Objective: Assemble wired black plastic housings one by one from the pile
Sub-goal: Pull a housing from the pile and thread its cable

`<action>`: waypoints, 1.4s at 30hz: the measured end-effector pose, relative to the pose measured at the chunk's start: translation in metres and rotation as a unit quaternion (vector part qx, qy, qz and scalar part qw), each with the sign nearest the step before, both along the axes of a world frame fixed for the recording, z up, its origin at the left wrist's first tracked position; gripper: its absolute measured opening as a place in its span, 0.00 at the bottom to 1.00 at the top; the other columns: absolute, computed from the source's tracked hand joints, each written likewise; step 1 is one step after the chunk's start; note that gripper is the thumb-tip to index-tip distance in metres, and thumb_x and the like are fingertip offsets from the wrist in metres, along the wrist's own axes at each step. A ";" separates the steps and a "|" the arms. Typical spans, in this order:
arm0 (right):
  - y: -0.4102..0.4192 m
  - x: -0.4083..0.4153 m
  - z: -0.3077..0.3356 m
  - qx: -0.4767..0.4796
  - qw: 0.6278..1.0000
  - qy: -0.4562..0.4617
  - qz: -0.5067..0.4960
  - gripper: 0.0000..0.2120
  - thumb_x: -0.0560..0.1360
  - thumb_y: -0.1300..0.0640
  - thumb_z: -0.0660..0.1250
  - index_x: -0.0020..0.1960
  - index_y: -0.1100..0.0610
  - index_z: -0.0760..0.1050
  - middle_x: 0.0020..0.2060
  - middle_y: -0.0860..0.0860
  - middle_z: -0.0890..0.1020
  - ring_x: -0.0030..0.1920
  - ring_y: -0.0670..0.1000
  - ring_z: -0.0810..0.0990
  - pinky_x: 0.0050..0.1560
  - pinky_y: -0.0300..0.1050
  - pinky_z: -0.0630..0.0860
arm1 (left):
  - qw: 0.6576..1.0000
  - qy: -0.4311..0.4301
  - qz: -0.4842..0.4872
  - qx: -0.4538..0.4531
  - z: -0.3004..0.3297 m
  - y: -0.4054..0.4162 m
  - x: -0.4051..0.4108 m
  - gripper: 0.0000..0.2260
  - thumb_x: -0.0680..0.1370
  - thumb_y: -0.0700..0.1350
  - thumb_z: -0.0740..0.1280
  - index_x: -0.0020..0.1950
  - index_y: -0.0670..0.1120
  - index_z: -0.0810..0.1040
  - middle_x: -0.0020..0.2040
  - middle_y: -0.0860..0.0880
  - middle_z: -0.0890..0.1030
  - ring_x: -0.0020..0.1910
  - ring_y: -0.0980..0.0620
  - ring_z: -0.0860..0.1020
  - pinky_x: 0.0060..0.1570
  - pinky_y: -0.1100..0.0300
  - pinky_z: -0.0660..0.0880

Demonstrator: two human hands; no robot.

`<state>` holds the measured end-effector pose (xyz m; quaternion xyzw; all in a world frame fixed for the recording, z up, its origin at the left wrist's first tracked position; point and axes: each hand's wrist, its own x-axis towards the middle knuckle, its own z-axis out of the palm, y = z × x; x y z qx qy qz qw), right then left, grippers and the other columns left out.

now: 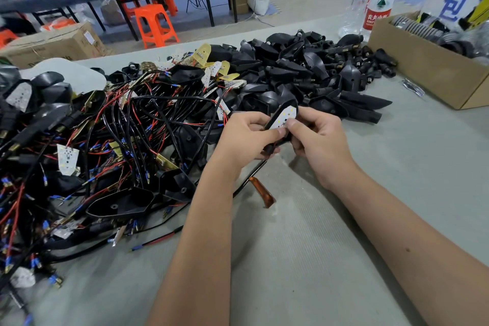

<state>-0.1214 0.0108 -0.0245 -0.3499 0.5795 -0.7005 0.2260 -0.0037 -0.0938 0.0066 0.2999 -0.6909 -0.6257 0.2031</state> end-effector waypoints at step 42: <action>0.007 0.017 0.005 0.178 0.799 0.573 0.029 0.09 0.73 0.42 0.75 0.49 0.44 0.79 0.46 0.40 0.77 0.57 0.50 0.69 0.60 0.51 0.59 | 0.953 -0.233 -0.151 -0.120 0.021 -0.037 0.052 0.16 0.68 0.30 0.80 0.51 0.42 0.83 0.46 0.46 0.87 0.46 0.52 0.87 0.53 0.53 0.84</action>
